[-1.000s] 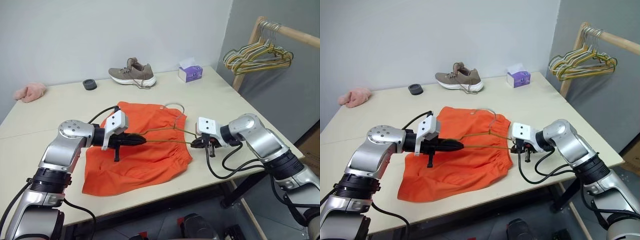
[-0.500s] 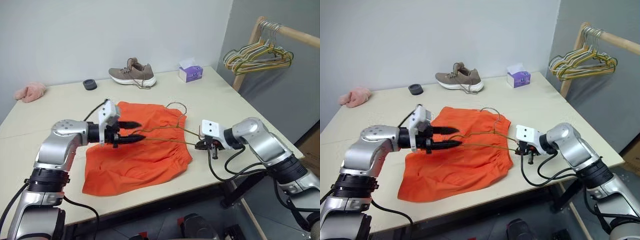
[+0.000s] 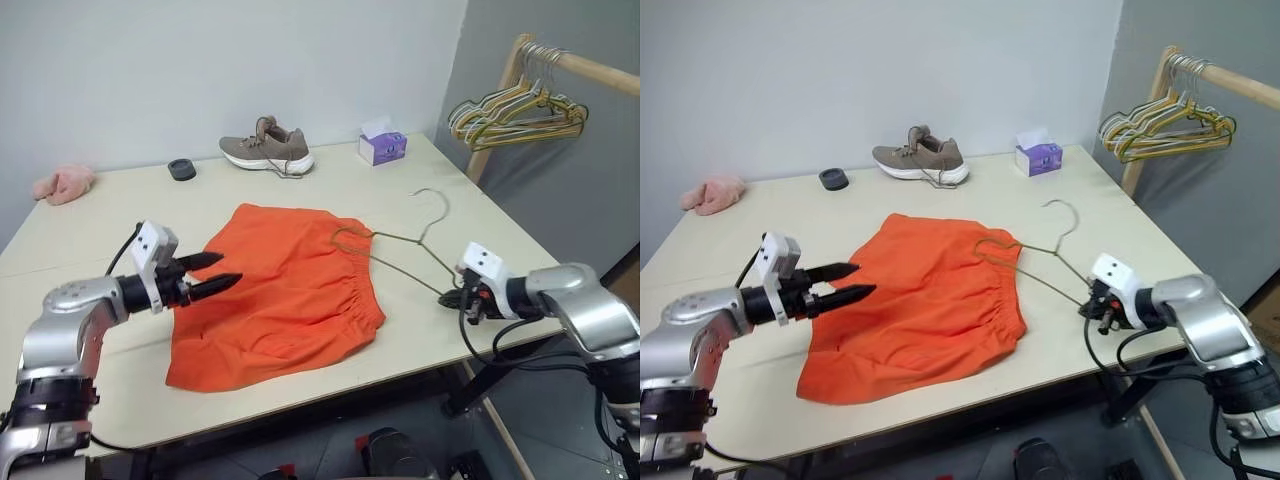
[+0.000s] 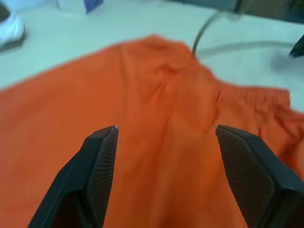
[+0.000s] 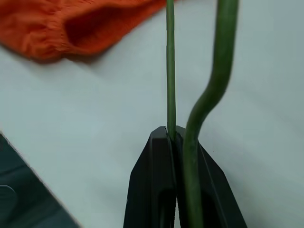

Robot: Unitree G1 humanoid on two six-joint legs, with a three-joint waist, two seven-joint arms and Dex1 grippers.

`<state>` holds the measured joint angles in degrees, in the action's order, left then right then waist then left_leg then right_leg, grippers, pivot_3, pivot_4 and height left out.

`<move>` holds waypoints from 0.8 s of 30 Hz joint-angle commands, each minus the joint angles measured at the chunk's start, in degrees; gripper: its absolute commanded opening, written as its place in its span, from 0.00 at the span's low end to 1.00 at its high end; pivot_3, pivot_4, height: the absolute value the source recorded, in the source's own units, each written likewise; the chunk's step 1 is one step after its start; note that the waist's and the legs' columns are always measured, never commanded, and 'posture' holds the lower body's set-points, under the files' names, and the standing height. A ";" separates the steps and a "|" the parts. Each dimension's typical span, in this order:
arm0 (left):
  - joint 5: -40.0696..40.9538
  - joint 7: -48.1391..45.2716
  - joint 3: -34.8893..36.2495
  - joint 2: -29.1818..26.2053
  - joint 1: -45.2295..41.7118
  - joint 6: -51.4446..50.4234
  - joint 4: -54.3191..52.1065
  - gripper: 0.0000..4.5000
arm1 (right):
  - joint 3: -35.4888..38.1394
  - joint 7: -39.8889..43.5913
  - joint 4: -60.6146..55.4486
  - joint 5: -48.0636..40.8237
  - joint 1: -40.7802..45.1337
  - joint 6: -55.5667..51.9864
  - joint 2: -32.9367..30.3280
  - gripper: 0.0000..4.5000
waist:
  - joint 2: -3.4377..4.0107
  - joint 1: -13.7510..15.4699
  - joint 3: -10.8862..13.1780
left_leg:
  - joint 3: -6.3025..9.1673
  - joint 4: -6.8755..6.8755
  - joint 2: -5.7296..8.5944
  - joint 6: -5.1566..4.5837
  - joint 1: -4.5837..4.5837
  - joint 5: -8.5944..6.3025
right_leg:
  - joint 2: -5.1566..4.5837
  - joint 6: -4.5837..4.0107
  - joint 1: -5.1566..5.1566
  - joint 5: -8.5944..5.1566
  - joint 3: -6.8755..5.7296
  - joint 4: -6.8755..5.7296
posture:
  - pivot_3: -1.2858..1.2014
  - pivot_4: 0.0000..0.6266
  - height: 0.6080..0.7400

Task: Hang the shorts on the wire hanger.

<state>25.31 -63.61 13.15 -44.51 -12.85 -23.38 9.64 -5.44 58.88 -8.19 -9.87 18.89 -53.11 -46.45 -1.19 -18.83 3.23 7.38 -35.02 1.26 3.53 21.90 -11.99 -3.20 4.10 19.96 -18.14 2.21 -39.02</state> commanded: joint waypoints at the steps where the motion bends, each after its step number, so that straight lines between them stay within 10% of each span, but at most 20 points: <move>1: -0.22 0.59 1.12 0.54 0.41 4.35 -3.05 0.77 | 5.17 -4.16 -3.12 -3.24 -1.80 -7.46 1.02 0.00 | 0.01 0.04 0.00 | -0.02 -0.02 0.01 0.00 0.00 0.00 | -0.01 0.00 0.00 0.00 0.01 -0.02 | 0.38 0.00 1.00; 24: -0.32 -5.60 -8.75 -0.84 4.06 3.48 -13.56 0.77 | 1.68 -12.23 0.68 -12.76 6.18 -22.01 7.76 0.00 | 0.14 -0.08 -0.09 | -0.30 -0.01 0.02 -0.08 -0.08 0.05 | 0.08 -0.02 0.00 0.11 0.11 -0.02 | 0.39 0.00 1.00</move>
<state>24.96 -69.35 4.09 -44.80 -8.54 -19.97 -2.08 -4.20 45.99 -6.33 -20.98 23.48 -74.50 -37.79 -1.05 -18.91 3.14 7.09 -35.02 1.29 3.45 21.83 -11.94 -3.11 4.08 19.96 -18.03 2.30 -39.03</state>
